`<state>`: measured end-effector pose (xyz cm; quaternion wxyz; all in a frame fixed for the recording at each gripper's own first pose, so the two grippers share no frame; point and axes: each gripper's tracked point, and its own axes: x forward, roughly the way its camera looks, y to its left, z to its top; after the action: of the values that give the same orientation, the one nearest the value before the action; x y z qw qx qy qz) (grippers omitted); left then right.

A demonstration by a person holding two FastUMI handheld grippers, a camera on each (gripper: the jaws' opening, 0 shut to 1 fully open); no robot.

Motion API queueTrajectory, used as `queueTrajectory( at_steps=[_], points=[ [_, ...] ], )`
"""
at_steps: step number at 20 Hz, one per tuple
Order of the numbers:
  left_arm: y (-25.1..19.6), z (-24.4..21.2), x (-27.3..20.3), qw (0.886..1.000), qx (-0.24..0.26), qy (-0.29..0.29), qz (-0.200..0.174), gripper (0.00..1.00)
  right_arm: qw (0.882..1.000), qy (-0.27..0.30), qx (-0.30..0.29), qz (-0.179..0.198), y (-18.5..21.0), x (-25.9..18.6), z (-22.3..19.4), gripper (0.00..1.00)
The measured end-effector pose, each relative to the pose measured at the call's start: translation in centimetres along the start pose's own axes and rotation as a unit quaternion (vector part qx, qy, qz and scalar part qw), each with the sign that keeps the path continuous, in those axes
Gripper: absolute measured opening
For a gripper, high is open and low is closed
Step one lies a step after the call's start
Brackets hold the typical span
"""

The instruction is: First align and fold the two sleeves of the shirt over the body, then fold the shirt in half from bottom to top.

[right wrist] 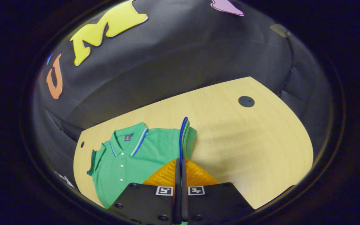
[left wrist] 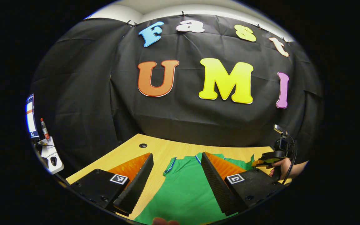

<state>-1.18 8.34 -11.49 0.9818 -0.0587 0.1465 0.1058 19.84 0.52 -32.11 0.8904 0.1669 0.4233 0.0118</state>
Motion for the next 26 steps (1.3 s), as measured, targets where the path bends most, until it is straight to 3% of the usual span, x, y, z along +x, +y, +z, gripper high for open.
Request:
queueTrajectory(
  at_steps=[7,13,17,20,24,25,26],
  points=[
    [3.8,-0.5,-1.6,0.999,0.01,0.01,0.03,0.99,0.999,0.013,0.005,0.037,7.5,1.9,-2.0,0.02],
    [4.3,0.0,-1.2,0.998,0.009,0.013,0.065,0.99,0.997,0.037,-0.01,0.064,10.8,4.3,-3.7,0.04],
    [2.8,2.0,0.1,0.998,0.014,0.004,0.066,0.98,0.995,0.039,-0.019,0.09,11.5,3.0,-3.3,0.48],
    [1.1,3.8,1.4,1.0,0.014,0.001,0.027,0.98,0.994,0.012,-0.024,0.108,11.6,-0.6,-1.4,0.79],
    [0.3,5.8,4.5,1.0,0.001,0.011,-0.023,0.98,0.99,-0.048,-0.047,0.125,11.6,-7.5,1.4,0.81],
    [0.2,5.8,5.3,0.999,0.002,0.016,-0.035,0.98,0.988,-0.065,-0.053,0.13,11.8,-9.6,1.9,0.75],
    [0.1,5.4,6.1,0.999,0.004,0.02,-0.048,0.98,0.986,-0.08,-0.06,0.131,11.8,-11.1,2.3,0.77]
  ],
)
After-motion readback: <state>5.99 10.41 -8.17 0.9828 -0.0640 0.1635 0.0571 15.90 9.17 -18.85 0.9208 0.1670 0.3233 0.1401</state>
